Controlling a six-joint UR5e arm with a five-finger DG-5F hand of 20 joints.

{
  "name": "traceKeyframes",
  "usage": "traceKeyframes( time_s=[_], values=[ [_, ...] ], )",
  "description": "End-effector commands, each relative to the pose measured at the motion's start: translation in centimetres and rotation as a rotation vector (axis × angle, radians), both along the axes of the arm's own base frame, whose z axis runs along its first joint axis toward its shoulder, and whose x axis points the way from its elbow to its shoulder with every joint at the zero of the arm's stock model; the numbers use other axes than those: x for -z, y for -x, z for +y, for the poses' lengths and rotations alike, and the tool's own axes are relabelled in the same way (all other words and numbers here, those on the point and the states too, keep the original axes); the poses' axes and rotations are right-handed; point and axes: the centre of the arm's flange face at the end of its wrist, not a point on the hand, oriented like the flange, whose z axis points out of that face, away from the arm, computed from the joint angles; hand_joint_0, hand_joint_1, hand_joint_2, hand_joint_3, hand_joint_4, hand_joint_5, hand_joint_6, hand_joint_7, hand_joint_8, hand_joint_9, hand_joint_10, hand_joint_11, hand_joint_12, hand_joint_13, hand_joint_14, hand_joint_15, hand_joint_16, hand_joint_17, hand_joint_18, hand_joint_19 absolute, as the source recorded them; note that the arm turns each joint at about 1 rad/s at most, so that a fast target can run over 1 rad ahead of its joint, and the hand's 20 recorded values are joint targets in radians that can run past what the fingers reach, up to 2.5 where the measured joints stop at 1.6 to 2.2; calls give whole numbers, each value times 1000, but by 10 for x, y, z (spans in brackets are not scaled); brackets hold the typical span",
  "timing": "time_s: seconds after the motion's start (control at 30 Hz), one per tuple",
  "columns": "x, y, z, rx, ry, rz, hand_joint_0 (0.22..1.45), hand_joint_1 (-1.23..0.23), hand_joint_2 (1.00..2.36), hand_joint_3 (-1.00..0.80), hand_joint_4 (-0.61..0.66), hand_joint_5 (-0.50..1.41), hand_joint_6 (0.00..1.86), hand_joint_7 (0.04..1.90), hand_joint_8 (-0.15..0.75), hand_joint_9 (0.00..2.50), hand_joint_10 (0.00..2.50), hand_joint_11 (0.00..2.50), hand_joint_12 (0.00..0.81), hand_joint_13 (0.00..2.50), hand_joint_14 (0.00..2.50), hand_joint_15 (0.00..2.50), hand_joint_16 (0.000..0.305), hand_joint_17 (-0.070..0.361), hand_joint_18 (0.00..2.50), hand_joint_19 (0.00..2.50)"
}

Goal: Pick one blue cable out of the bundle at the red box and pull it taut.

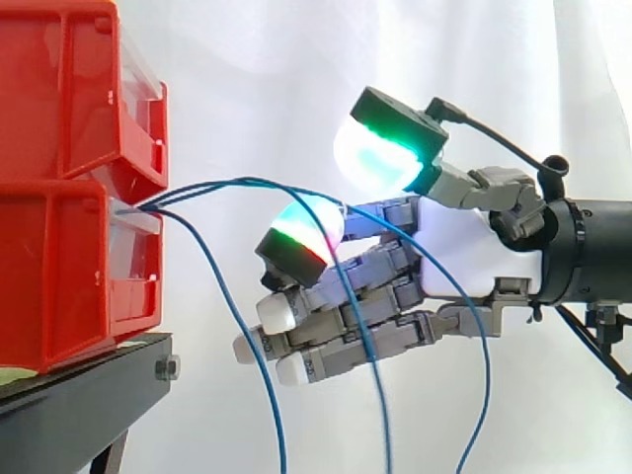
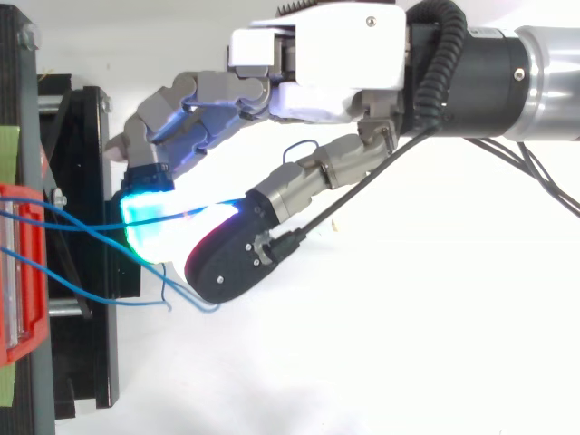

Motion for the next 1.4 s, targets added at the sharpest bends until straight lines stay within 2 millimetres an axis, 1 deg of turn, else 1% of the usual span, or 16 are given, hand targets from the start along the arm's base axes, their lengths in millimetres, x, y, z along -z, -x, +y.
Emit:
traceKeyframes(
  time_s=[0.0,0.17,0.2,0.23,0.43,0.57,0.6,0.67,0.77,0.9,1.0,1.07,1.23,1.27,1.3,1.37],
  values=[
    [1,0,0,0,0,2,564,-631,1003,-451,139,-118,773,1093,298,660,11,363,340,273,5,134,50,112,179,213],
    [1,0,0,0,0,2,586,-734,1011,-304,151,-132,799,1106,301,632,13,384,337,270,5,143,49,110,175,202],
    [1,0,0,0,0,2,584,-734,1011,-294,159,-136,808,1084,304,632,10,383,338,270,5,135,49,110,176,202],
    [1,0,0,0,0,2,585,-747,1012,-279,169,-138,811,1105,306,629,10,378,338,269,5,138,49,110,176,200],
    [1,0,0,0,0,2,593,-803,1012,-244,220,-143,837,1077,315,623,9,384,354,277,5,135,51,116,198,187],
    [0,0,1,-4,0,1,593,-806,1011,-284,240,-146,840,1072,307,621,10,382,344,272,4,130,49,111,186,200],
    [1,0,2,-6,2,2,574,-789,1010,-321,241,-145,841,1047,305,622,10,377,345,272,5,137,50,112,187,196],
    [1,0,2,-6,2,2,540,-744,1003,-456,226,-135,821,1022,308,639,9,362,348,276,5,143,51,114,188,207],
    [0,0,1,-4,2,1,521,-702,1000,-500,223,-111,770,1085,311,651,11,346,350,280,5,136,52,117,188,210],
    [0,0,1,-4,0,1,524,-678,1000,-494,211,-98,746,1125,311,662,10,332,348,284,5,135,52,116,185,215],
    [-1,0,2,-6,2,-1,553,-647,1003,-458,207,-85,742,1132,302,685,8,327,339,290,5,138,50,112,183,210],
    [0,0,2,-4,2,1,586,-627,1005,-412,179,-44,687,1192,282,729,7,283,323,305,5,129,47,107,182,212],
    [-3,-1,0,-1,2,-4,591,-640,1012,-336,225,-23,629,1241,268,718,6,221,319,303,4,125,46,104,181,219],
    [-2,0,0,-1,0,-2,589,-645,1012,-317,239,-16,597,1308,262,707,5,195,319,301,5,123,46,104,177,218],
    [-3,0,0,-1,2,-2,588,-646,1013,-310,251,-13,586,1319,259,708,5,178,317,299,6,123,46,104,176,220],
    [-3,0,0,-1,2,-2,582,-628,1013,-293,289,6,500,1430,243,689,3,97,311,284,4,111,46,104,153,226]
  ],
)
